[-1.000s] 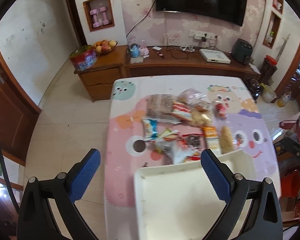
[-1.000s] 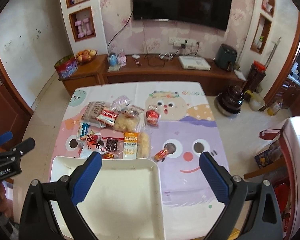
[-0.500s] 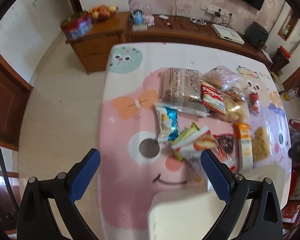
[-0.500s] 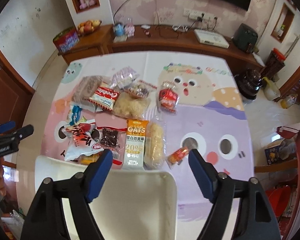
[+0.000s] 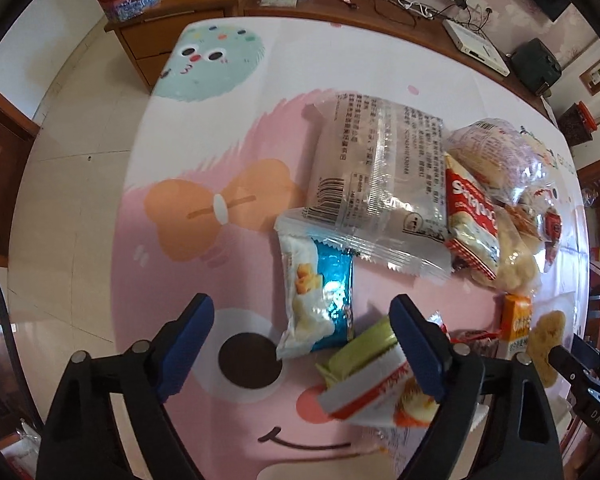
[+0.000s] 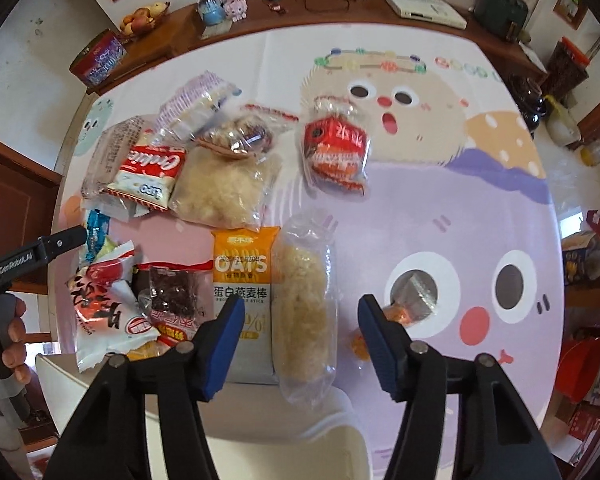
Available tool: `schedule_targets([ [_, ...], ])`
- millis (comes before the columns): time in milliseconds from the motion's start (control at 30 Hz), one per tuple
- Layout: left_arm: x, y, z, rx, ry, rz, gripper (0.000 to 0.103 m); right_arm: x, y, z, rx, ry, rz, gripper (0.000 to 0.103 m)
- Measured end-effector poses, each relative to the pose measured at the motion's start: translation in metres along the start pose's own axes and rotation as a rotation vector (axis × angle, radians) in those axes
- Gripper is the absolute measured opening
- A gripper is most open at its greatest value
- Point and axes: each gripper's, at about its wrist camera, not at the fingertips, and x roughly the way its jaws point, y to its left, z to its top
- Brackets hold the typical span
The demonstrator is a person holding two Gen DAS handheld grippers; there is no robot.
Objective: Organize snacks
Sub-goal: 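Grasp the blue wafer packet with the left tool while the right tool grasps the clear rice-cake bag, then carry both packets over the white tray and open both tools to drop them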
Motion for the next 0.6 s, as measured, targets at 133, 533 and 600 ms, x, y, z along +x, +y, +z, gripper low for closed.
schedule_targets([
  [133, 0.016, -0.003, 0.003, -0.011, 0.032, -0.013, 0.076, 0.01, 0.0, 0.0, 0.0, 0.027, 0.013, 0.047],
  [533, 0.033, -0.013, 0.0, 0.006, 0.043, -0.005, 0.028, 0.024, 0.004, -0.001, -0.023, 0.054, 0.018, 0.032],
  [600, 0.03, -0.017, -0.003, 0.005, 0.029, 0.001, 0.028, 0.021, 0.006, -0.003, -0.038, 0.037, 0.018, 0.031],
])
